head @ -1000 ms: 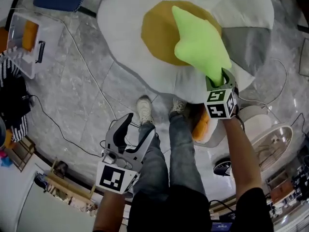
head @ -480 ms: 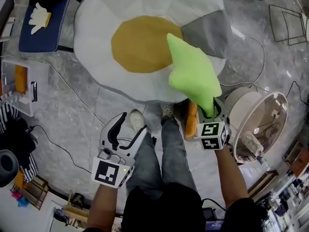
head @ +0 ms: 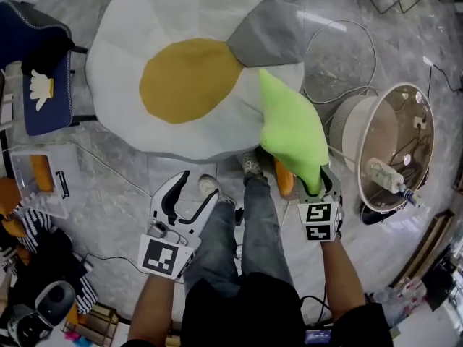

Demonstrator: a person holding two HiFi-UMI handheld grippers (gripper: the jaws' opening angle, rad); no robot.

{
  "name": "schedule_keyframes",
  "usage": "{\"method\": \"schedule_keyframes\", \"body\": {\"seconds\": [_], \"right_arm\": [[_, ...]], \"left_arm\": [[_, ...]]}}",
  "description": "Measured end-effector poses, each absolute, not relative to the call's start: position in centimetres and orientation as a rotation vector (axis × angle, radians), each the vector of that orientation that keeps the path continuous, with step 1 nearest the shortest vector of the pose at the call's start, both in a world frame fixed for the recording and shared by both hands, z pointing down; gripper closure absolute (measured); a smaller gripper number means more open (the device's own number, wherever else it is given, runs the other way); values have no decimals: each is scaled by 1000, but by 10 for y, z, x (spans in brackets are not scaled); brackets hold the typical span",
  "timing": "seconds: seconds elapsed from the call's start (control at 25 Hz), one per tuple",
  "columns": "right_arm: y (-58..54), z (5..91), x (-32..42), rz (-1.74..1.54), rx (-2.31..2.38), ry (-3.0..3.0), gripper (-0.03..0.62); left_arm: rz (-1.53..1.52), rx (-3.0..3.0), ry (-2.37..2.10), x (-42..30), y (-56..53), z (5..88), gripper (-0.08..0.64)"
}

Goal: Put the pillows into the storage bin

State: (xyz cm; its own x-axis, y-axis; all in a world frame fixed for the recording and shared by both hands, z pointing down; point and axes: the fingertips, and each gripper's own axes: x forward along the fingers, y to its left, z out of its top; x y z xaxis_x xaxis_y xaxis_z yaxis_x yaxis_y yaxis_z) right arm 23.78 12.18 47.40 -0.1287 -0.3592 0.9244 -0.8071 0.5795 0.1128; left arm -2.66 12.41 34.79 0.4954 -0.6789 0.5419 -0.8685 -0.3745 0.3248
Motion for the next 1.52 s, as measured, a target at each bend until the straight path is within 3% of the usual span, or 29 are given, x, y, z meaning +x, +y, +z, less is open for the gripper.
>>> {"method": "schedule_keyframes", "body": {"seconds": [0.44, 0.8, 1.52], "right_arm": [[212, 506, 321, 839, 1143, -1598, 330], [235, 566, 372, 976, 1183, -1450, 322], [261, 655, 394, 1141, 1095, -1258, 308]], "left_arm": [[521, 2302, -1044, 56, 120, 355, 282], [584, 2278, -986, 77, 107, 372, 282], [655, 2284, -889, 113, 101, 403, 284]]}}
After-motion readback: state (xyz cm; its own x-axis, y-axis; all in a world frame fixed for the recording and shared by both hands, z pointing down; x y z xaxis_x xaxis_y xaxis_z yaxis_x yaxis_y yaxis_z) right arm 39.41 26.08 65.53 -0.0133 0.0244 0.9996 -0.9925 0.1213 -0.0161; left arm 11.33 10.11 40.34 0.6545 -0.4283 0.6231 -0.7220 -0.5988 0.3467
